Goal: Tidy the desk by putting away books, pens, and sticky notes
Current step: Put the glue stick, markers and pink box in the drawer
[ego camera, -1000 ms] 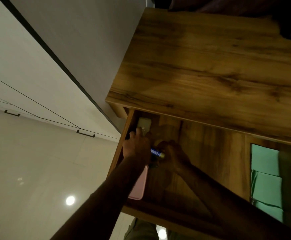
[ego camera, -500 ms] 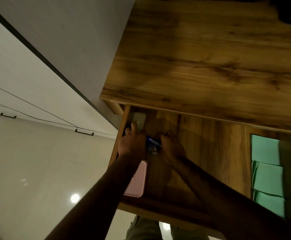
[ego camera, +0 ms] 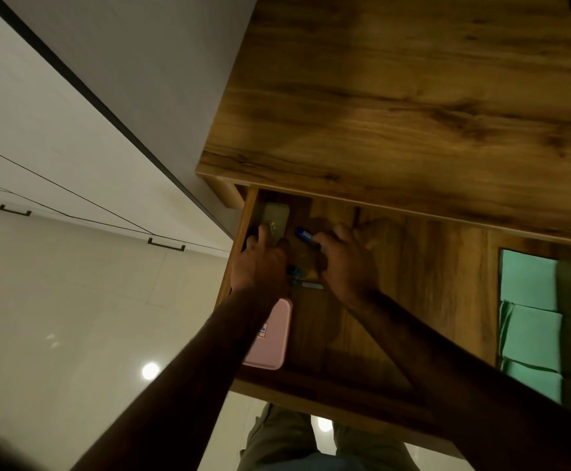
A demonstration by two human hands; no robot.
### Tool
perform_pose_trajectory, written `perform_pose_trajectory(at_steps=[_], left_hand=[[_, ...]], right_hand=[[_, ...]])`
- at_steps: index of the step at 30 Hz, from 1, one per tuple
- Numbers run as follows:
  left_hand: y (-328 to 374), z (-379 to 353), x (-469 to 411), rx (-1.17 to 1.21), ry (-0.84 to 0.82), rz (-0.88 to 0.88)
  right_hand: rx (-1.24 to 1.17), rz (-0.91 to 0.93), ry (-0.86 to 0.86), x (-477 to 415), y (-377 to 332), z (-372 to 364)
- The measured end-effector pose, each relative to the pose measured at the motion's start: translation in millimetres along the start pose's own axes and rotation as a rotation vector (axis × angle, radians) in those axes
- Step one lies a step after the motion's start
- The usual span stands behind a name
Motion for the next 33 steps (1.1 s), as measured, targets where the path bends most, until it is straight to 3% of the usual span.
perform_pose_trajectory(at_steps=[4, 7, 15, 23, 33], left_hand=[[0, -4, 2, 0.001, 0.017, -0.007], [-1, -3, 1, 0.004, 0.028, -0.002], [0, 6, 2, 0.054, 0.027, 0.018], [0, 7, 3, 0.044, 0.049, 0.0], [2, 8, 3, 0.048, 0.034, 0.009]], right_hand=[[-0.017, 0.087, -0.184, 33, -5, -20], [-0.076, 0.06, -0.167, 38, -5, -23], [0.098, 0.025, -0.114, 3, -7, -17], [0.056, -0.012, -0.109, -9, -1, -16], [0.112, 0.033, -0.087, -6, -18, -25]])
Point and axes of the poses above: each hand's wrist, its own x-axis away from the middle knuckle, its own z-axis out of the back of the hand, y = z × x, the point moved 8 cm from there along -x, towards the middle knuckle, and after that the axes turned 12 degrees about y, right-handed, at the moved point
